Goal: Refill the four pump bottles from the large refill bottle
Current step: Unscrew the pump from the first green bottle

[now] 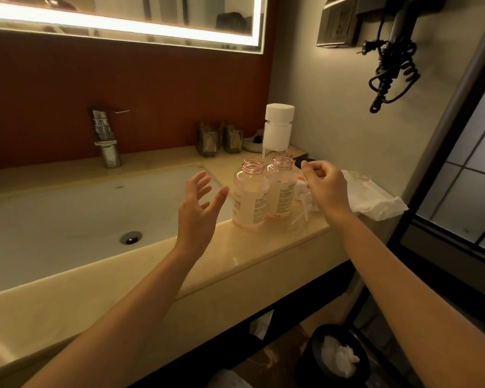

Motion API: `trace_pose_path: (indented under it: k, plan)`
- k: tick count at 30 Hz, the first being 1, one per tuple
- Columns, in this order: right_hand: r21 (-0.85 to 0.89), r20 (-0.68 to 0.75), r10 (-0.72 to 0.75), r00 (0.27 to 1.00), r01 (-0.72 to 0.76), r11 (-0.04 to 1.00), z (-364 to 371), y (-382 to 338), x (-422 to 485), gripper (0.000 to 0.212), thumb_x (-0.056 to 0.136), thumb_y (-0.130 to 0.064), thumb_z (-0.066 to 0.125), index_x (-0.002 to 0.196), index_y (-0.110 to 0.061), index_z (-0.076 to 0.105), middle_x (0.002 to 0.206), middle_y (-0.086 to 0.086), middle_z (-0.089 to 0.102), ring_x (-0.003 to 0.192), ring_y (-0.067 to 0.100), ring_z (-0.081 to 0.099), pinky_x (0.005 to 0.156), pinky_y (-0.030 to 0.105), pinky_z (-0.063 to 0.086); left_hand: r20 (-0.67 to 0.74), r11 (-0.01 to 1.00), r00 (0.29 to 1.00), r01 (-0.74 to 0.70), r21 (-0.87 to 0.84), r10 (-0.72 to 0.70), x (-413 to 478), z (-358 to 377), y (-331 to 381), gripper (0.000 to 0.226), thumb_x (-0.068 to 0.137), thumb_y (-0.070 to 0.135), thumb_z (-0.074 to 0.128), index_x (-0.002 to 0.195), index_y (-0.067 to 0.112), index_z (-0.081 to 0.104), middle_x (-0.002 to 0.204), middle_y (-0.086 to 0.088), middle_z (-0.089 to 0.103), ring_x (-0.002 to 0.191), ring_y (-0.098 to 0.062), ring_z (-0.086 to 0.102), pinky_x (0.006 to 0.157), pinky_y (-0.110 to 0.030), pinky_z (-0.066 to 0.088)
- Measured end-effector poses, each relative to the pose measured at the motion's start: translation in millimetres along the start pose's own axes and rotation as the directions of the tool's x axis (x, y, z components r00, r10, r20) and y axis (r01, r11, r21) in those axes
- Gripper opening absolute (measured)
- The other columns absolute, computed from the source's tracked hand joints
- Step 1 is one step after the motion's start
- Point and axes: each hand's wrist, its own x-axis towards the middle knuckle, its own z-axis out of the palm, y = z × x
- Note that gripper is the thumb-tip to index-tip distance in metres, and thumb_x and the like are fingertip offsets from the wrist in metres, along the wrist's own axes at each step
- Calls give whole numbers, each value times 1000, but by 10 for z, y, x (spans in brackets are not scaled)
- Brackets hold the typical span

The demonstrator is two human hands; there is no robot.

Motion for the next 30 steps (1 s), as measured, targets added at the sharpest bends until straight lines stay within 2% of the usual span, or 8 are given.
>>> trace_pose_path:
  k: [5,8,10,15,20,24,27,30]
  plan:
    - [123,50,-99,994,92,988,244,-538,-285,26,92,-35,53,107,-15,60,107,2,63,95,15,58,80,24,50,-73,998,996,-45,-42,42,-42,-453,141,51,88,33,54,133,17,38,134,-3,49,118,-13,50,87,-14,42]
    - [264,70,-170,983,146,953,440,-928,-517,13,92,-30,53,98,-20,59,92,-4,63,82,8,57,68,14,46,-156,996,986,-63,-63,52,-100,-854,207,42,89,41,49,126,22,44,125,-2,56,112,-13,56,93,-31,49]
    - [347,152,-221,963,157,925,618,-1183,-714,10,93,-29,53,96,-21,59,81,-8,60,72,6,55,63,13,45,-233,996,969,-84,-25,76,-174,-1170,214,41,87,47,43,121,24,46,116,1,60,107,-13,59,90,-36,51]
    - [480,394,-351,849,136,867,1207,-1716,-1317,6,92,-29,52,91,-26,58,75,-6,60,64,4,54,54,11,45,-450,997,890,-67,37,76,-481,-1987,184,44,85,48,41,118,21,48,105,8,61,97,-7,62,83,-29,54]
    - [529,563,-412,716,70,845,1701,-2059,-1831,18,92,-29,52,102,-16,60,80,-6,59,71,5,55,54,9,43,-615,996,786,-18,84,66,-873,-2659,119,27,88,44,43,108,28,51,102,9,63,91,-2,63,77,-20,52]
    - [557,641,-438,630,11,830,2023,-2227,-2135,18,93,-28,51,102,-16,59,79,-4,60,70,6,55,54,12,43,-754,995,653,18,102,66,-1148,-3134,58,13,92,31,50,104,26,53,101,0,65,90,-11,63,80,-31,52]
    - [563,682,-448,579,-24,826,2241,-2338,-2363,17,93,-26,51,102,-14,59,81,-2,60,71,8,55,57,16,41,-804,988,593,106,113,29,-1254,-3408,-4,21,89,32,57,108,25,50,105,5,62,99,-13,60,86,-32,49]
    - [562,704,-469,533,-14,827,2451,-2501,-2525,19,93,-27,52,102,-13,60,81,-2,60,72,9,55,59,19,42,-800,966,599,214,143,-14,-1261,-3613,-43,37,87,31,61,119,21,46,120,2,55,109,-12,52,89,-27,41]
